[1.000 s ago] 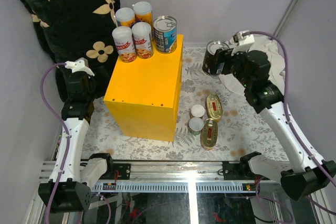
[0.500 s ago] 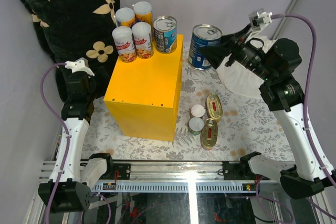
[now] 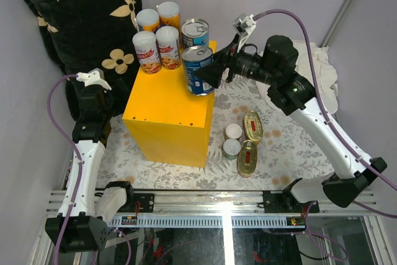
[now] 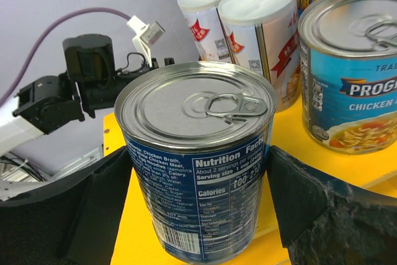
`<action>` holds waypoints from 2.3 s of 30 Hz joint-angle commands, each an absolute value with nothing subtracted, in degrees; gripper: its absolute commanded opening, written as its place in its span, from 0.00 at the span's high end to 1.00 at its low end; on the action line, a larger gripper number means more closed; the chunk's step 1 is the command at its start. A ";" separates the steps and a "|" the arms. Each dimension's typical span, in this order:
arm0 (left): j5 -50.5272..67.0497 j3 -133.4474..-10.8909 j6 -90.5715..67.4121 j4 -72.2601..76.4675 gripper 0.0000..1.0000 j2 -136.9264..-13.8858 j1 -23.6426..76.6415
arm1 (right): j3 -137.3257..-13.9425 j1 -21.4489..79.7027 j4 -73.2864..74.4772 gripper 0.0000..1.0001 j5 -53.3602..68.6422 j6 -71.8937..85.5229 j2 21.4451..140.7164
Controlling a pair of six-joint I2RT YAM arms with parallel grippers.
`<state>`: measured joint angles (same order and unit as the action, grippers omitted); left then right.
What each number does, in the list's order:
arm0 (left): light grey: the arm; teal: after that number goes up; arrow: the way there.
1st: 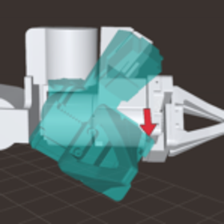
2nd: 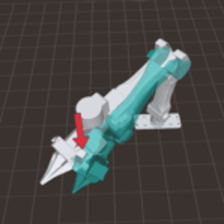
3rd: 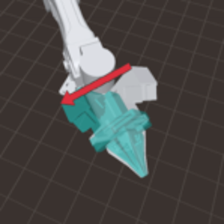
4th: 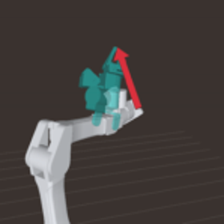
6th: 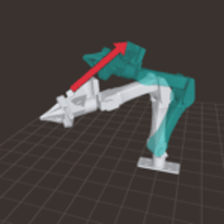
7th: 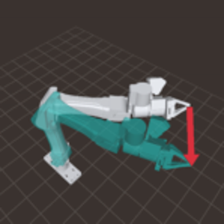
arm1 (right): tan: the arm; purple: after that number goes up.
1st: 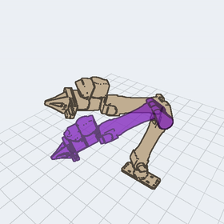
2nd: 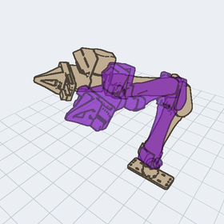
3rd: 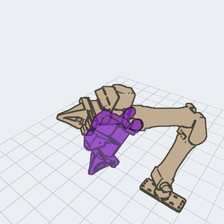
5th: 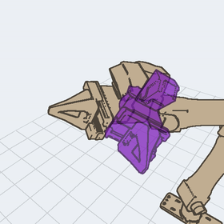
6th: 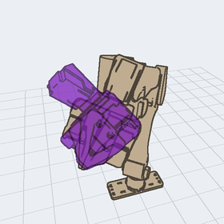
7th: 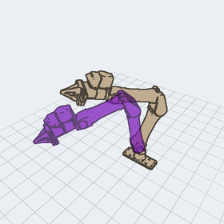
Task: Place and organize the canned foods onto the counter
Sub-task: Place the canned food on the counter.
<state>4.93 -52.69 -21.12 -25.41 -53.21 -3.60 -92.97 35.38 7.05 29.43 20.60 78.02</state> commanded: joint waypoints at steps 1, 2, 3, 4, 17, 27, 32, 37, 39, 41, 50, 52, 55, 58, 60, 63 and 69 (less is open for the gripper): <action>8.57 -52.47 -20.50 -24.25 0.00 -51.98 -1.92 | -98.95 37.33 -4.38 0.69 27.26 18.46 76.60; 8.60 -52.47 -20.56 -24.26 0.00 -52.01 -1.87 | -98.58 37.88 -4.74 0.69 26.94 17.93 76.71; 8.57 -52.47 -20.57 -24.26 0.00 -52.00 -1.91 | -97.82 38.41 -5.26 0.69 26.50 17.03 76.68; 8.59 -52.47 -20.57 -24.26 0.00 -51.88 -1.85 | -96.94 38.85 -5.94 0.70 26.20 16.45 76.65; 8.52 -52.50 -20.43 -24.26 0.00 -52.34 -1.92 | -85.10 40.30 -8.14 0.42 20.61 12.07 76.44; 8.39 -52.60 -20.41 -24.25 0.00 -52.73 -1.89 | -84.52 40.34 -4.71 0.00 16.59 9.42 76.10; 8.32 -52.53 -20.41 -24.34 0.00 -52.74 -1.91 | -82.80 40.34 -4.31 0.00 15.43 8.33 75.23; 8.30 -52.47 -20.48 -24.34 0.00 -52.78 -1.89 | -80.33 40.34 -5.93 0.00 14.00 8.12 74.51; 8.34 -52.51 -20.43 -24.32 0.00 -52.82 -1.93 | -80.31 40.34 -6.08 0.00 13.89 8.17 75.10; 8.27 -52.47 -20.45 -24.33 0.00 -52.78 -1.89 | -80.71 40.33 -5.91 0.03 13.82 8.05 75.84; 8.24 -52.47 -20.39 -24.43 0.00 -52.42 -1.93 | -80.71 40.34 -6.74 0.09 10.29 8.04 76.38; 8.26 -52.51 -20.29 -24.43 0.00 -52.47 -1.92 | -80.86 40.34 -6.85 0.09 10.20 8.09 76.57; 8.22 -52.48 -20.25 -24.43 0.00 -52.38 -1.90 | -81.18 40.32 -6.69 0.09 10.04 8.04 77.17; 8.26 -52.39 -20.29 -24.43 0.00 -52.31 -1.93 | -81.49 40.32 -6.68 0.09 9.64 8.01 77.71; 8.31 -52.38 -20.30 -24.41 0.00 -52.34 -1.93 | -81.62 40.33 -6.83 0.09 9.14 7.96 77.99; 8.30 -52.39 -20.28 -24.43 0.00 -52.35 -1.89 | -82.20 40.34 -6.55 0.09 8.33 7.78 78.62; 8.40 -52.42 -20.23 -24.43 0.00 -52.31 -1.92 | -82.70 40.34 -6.52 0.09 7.12 7.95 79.34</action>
